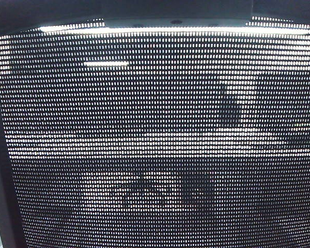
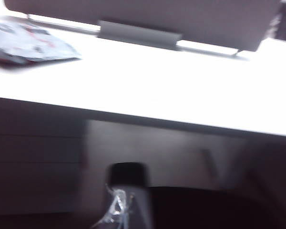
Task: Push the black chair under the table.
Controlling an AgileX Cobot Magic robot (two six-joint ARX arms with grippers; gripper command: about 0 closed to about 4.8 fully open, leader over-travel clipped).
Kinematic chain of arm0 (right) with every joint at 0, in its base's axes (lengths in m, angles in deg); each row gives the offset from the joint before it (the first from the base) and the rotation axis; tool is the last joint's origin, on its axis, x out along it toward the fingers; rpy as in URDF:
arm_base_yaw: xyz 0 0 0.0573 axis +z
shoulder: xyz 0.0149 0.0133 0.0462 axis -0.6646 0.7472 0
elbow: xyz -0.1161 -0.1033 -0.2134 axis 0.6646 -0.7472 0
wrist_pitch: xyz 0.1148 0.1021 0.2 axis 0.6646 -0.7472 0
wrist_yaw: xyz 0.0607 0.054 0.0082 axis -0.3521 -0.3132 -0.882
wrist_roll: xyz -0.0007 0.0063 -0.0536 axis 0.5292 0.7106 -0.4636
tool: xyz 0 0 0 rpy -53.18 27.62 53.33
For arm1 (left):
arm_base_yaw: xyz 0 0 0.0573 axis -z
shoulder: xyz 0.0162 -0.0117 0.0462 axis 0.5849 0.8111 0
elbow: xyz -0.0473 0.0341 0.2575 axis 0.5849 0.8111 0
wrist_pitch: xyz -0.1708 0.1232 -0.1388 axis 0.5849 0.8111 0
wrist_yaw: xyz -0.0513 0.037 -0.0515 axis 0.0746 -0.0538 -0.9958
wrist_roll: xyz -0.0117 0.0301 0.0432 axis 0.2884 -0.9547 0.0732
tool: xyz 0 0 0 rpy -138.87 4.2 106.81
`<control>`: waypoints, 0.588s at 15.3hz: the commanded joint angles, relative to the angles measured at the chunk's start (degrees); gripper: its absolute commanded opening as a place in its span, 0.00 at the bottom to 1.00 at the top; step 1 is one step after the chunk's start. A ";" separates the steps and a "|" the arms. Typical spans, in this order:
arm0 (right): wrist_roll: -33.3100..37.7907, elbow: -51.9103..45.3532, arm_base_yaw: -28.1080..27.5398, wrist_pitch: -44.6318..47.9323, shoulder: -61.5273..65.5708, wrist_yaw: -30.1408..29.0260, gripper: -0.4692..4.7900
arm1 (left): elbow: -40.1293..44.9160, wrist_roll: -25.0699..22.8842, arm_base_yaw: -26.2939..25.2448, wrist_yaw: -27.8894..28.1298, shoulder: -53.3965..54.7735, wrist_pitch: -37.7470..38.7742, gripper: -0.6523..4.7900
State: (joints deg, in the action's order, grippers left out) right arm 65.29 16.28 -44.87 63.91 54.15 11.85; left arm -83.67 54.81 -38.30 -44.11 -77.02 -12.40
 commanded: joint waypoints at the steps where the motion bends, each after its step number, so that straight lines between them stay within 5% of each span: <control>1: 6.97 6.64 0.02 -2.56 -0.09 0.37 0.08 | -0.15 9.57 -0.04 -18.97 0.04 -10.80 0.11; 3: 6.99 15.26 0.02 -9.84 -0.09 6.67 0.08 | -1.60 12.68 -0.04 -22.29 0.04 -21.46 0.11; 4: 7.06 19.34 0.04 -11.52 -0.07 5.88 0.09 | -4.35 12.63 -0.07 -20.85 0.04 -19.98 0.11; 7: 11.67 28.59 0.07 -22.86 -0.04 -9.25 0.08 | -14.93 12.50 -0.04 -23.80 0.04 -2.47 0.11; 9: 22.45 34.60 0.02 -42.14 -0.04 -9.16 0.08 | -19.74 13.86 -0.04 -30.99 0.04 5.42 0.11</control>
State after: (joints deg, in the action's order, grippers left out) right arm 82.36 49.43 -44.85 30.71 54.11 2.96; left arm -101.83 67.25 -38.27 -71.15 -77.09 -10.10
